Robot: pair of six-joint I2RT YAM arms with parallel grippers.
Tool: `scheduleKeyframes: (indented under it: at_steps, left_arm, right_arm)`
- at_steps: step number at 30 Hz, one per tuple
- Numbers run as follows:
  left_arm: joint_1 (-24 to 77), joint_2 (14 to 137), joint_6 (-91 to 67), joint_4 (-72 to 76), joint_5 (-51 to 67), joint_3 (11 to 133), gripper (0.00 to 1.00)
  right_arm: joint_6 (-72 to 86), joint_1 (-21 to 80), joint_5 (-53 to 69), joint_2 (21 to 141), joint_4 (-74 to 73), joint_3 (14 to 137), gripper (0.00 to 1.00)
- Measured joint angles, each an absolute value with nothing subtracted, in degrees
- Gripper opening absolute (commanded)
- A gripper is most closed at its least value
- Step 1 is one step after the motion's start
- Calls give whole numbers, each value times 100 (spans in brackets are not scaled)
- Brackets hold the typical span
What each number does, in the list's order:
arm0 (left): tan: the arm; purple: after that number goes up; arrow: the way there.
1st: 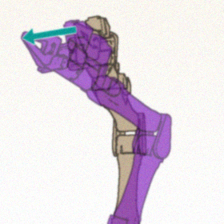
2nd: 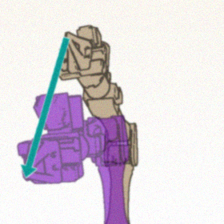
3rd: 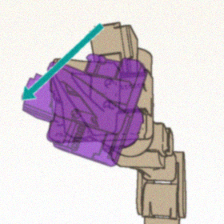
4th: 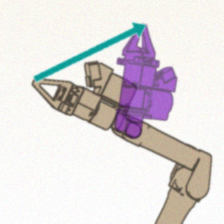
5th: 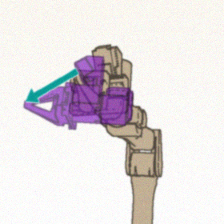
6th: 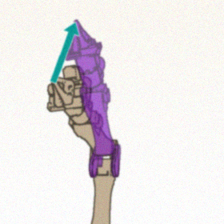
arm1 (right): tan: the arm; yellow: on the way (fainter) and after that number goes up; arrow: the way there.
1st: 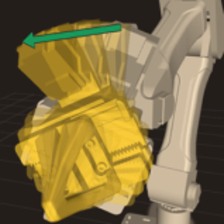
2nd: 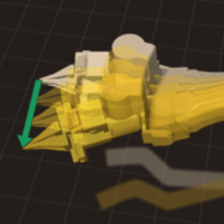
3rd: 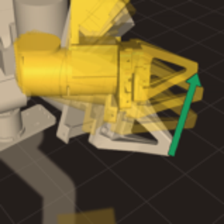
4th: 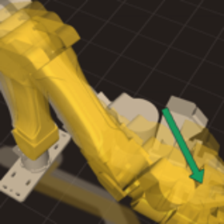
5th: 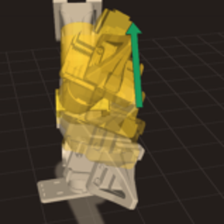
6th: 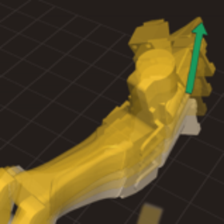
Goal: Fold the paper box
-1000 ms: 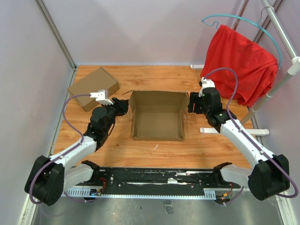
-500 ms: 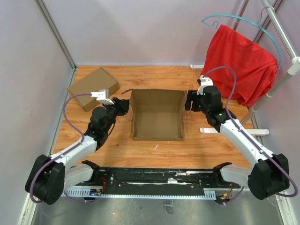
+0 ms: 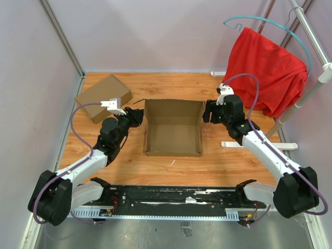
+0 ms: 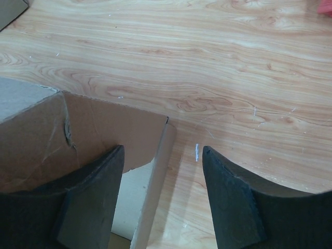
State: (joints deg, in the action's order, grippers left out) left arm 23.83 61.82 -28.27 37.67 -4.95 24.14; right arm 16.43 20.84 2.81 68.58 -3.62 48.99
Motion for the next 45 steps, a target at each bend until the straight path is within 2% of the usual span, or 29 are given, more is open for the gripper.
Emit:
scheduleKeyframes:
  at_steps: [13, 26, 38, 45]
  left_arm:
    - [2383, 5968, -2873, 3741, -412, 2248, 38]
    - [2386, 4611, -3000, 3009, -456, 1389, 37]
    - [2388, 3677, -3046, 2318, -705, 1269, 37]
    - [2388, 3664, -3050, 2206, -937, 1210, 37]
  right_arm:
    - [1643, 2088, 451, 6705, -346, 4665, 61]
    - [1680, 2248, 379, 6099, -591, 4021, 60]
    - [1839, 2255, -797, 4930, -1459, 3920, 58]
    - [1627, 2255, -1538, 5266, -1660, 4976, 59]
